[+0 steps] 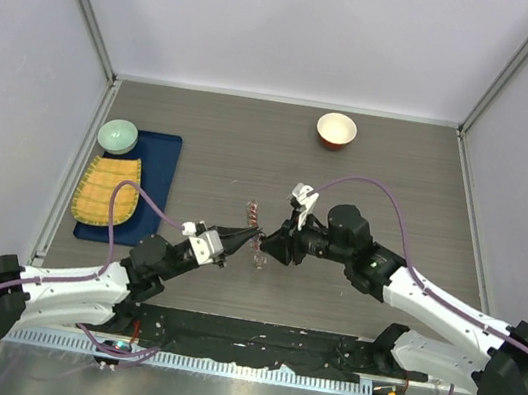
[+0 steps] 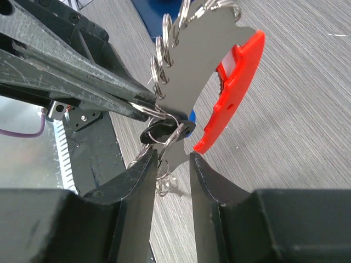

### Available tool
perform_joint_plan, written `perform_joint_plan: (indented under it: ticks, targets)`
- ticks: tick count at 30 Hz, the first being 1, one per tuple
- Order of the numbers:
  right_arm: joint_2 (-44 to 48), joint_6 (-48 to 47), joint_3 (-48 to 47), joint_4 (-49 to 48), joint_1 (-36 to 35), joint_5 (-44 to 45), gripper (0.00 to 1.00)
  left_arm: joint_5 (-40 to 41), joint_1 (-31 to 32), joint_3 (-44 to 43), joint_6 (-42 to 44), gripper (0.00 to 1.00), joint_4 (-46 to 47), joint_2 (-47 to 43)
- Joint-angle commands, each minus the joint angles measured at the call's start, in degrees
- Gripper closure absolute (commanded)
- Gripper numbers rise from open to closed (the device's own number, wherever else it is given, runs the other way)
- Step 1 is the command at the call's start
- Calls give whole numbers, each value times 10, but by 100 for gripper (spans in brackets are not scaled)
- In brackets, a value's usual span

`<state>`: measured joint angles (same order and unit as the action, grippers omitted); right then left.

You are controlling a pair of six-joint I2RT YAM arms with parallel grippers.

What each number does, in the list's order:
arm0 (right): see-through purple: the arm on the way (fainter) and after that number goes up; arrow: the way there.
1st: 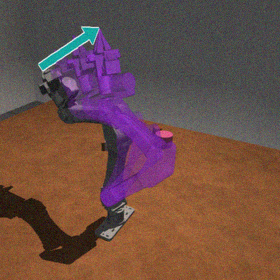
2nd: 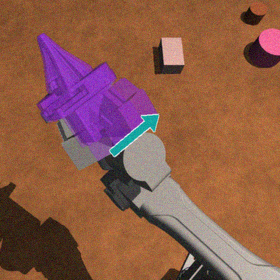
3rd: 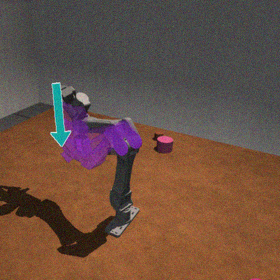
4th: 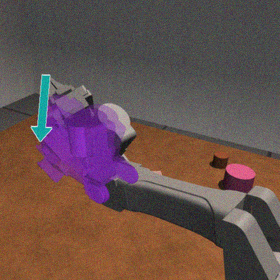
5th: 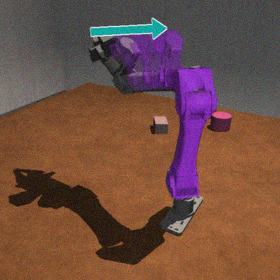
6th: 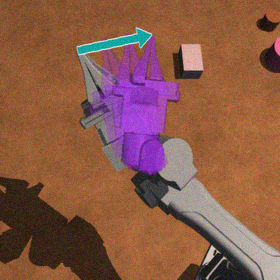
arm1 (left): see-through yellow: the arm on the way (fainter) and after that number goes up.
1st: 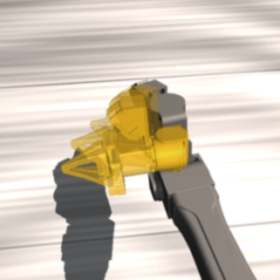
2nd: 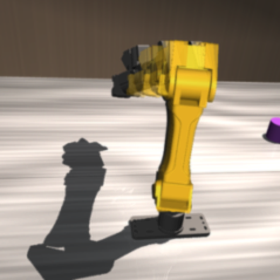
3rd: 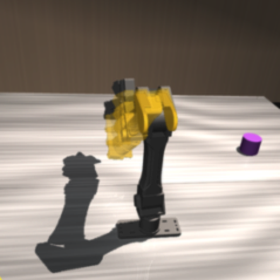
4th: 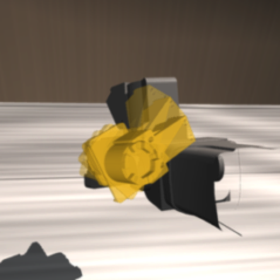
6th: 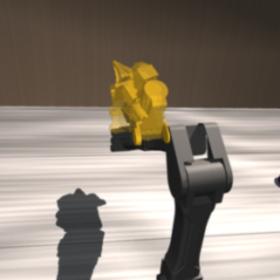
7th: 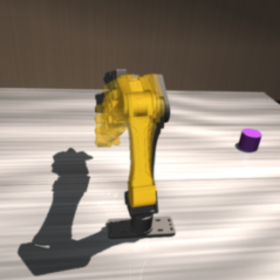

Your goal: Put the keys on the keyring

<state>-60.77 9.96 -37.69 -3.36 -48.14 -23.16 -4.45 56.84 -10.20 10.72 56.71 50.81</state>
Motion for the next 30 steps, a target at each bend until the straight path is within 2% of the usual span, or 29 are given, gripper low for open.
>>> perform_joint_plan:
  ticks: [1, 3, 5, 6, 8, 14, 17, 18, 22, 23, 26, 30]
  targets:
    - [-10, 20, -7, -64, 1, -13, 64, 7, -2, 3, -7, 100, 43, -11]
    - [-11, 22, -10, -70, 1, -10, 67, 8, -2, 7, -7, 100, 42, -9]
    - [-11, 9, -19, -49, 1, -1, 78, 7, -2, 10, -11, 100, 43, -8]
    - [-10, -7, -25, -39, 0, 13, 89, 7, -2, 11, -12, 100, 43, -7]
    - [-10, -27, -50, 3, 1, 21, 97, 10, -2, 14, -12, 100, 39, -6]
    - [-3, -111, -125, 125, 1, 78, 99, 36, -2, 23, 4, 100, 11, 8]
    - [-2, -140, -149, 179, 1, 113, 95, 39, -2, 29, 9, 100, 8, 10]
    - [-3, -148, -152, 192, 1, 131, 87, 56, -2, 30, 11, 100, 8, 8]
    - [-4, -153, -144, 239, 1, 227, 69, 60, -2, 30, 10, 100, 13, 3]
    - [-1, -148, -133, 236, 1, 230, 63, 59, -2, 28, 10, 100, 16, 1]
    - [28, -139, -106, 193, 1, 228, 59, 52, -2, 25, 8, 100, 19, 3]
    - [48, -139, -78, 127, 1, 159, 54, 48, -2, 21, 3, 100, 26, 10]
